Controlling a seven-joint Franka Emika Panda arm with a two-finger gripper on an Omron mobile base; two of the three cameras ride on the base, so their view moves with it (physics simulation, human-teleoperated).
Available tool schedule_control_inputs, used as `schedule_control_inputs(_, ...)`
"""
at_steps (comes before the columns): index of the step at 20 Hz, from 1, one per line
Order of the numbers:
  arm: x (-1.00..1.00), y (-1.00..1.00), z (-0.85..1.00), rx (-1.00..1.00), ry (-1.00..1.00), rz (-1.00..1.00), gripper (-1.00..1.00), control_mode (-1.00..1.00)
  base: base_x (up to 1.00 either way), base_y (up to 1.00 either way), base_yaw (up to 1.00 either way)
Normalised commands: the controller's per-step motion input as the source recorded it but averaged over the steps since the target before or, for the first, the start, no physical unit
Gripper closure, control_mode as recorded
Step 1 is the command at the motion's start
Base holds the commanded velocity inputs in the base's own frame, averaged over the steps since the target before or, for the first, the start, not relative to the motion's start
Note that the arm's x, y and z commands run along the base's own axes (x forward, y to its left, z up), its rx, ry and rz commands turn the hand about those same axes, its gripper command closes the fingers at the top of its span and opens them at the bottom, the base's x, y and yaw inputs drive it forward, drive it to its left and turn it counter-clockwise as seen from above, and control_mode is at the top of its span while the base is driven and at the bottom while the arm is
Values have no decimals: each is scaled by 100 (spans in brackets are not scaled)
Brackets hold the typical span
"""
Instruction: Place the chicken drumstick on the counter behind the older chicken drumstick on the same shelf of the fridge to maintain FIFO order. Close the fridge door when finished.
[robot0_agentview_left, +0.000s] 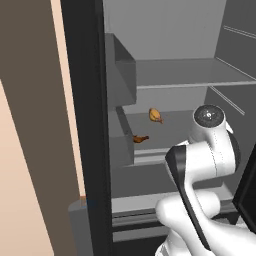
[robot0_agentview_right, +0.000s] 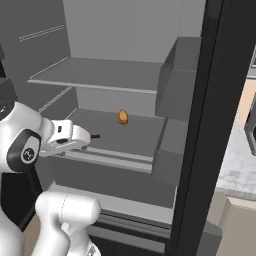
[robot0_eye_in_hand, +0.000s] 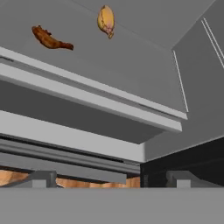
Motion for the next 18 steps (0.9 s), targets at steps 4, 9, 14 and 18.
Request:
schedule_control_inputs(4, 0, 0, 0, 0, 0, 0, -100, 100, -90, -28, -1)
schedule_control_inputs(9, 0, 0, 0, 0, 0, 0, -100, 100, -34, -5, 0)
schedule_control_inputs(14, 0, 0, 0, 0, 0, 0, -100, 100, -43, -25, -1)
schedule_control_inputs(18, 0, 0, 0, 0, 0, 0, -100, 100, -38, -39, -6)
